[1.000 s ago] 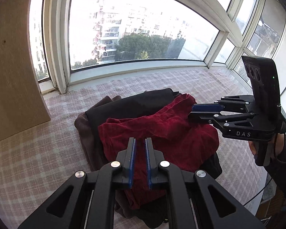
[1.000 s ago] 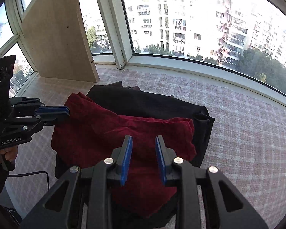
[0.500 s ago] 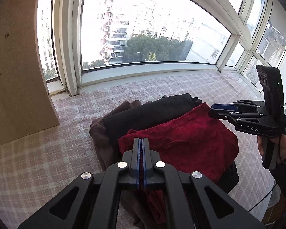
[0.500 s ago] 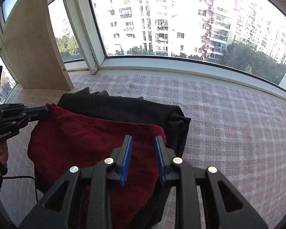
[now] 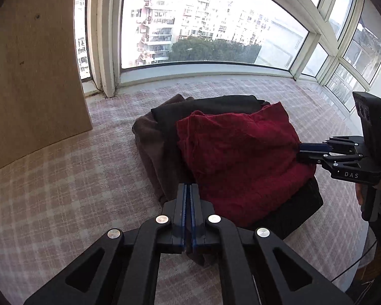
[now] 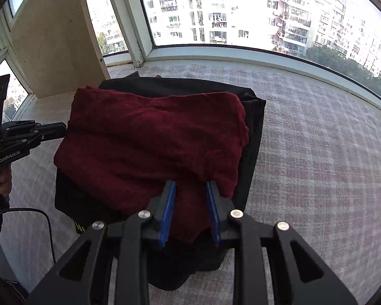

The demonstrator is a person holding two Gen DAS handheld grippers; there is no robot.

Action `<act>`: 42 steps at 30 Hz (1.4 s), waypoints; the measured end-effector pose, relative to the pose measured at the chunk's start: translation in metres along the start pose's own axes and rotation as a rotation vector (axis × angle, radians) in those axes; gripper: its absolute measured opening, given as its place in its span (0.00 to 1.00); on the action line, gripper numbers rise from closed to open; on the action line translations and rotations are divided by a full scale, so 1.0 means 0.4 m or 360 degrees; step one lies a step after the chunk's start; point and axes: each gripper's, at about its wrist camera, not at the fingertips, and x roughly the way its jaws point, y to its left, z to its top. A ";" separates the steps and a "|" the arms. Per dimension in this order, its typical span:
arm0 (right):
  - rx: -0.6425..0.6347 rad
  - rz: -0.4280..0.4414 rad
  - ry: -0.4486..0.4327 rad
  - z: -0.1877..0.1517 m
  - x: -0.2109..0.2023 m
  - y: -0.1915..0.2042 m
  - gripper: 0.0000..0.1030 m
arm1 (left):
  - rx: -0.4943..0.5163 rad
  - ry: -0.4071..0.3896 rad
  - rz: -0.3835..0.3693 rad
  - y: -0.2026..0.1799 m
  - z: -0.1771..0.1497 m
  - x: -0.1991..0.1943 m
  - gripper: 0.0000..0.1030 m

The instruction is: Fold clothes

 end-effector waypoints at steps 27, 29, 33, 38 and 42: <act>-0.0071 -0.0183 -0.0045 -0.078 -0.102 0.025 0.17 | 0.0159 0.0054 -0.0047 -0.071 -0.053 -0.029 0.05; -0.0081 -0.0158 -0.0142 -0.052 -0.118 0.055 0.34 | 0.0187 -0.0028 -0.0073 -0.102 -0.031 -0.049 0.09; -0.0051 -0.0093 -0.0154 -0.003 -0.059 0.091 0.59 | 0.0216 -0.0016 -0.0061 -0.154 0.005 0.008 0.43; 0.0092 -0.0135 0.0069 -0.017 0.024 0.073 0.59 | 0.0163 0.0135 0.0018 -0.141 -0.014 0.078 0.46; 0.0181 -0.0145 -0.0041 -0.045 -0.062 0.074 0.59 | 0.0098 0.0047 0.0085 -0.137 -0.036 0.005 0.59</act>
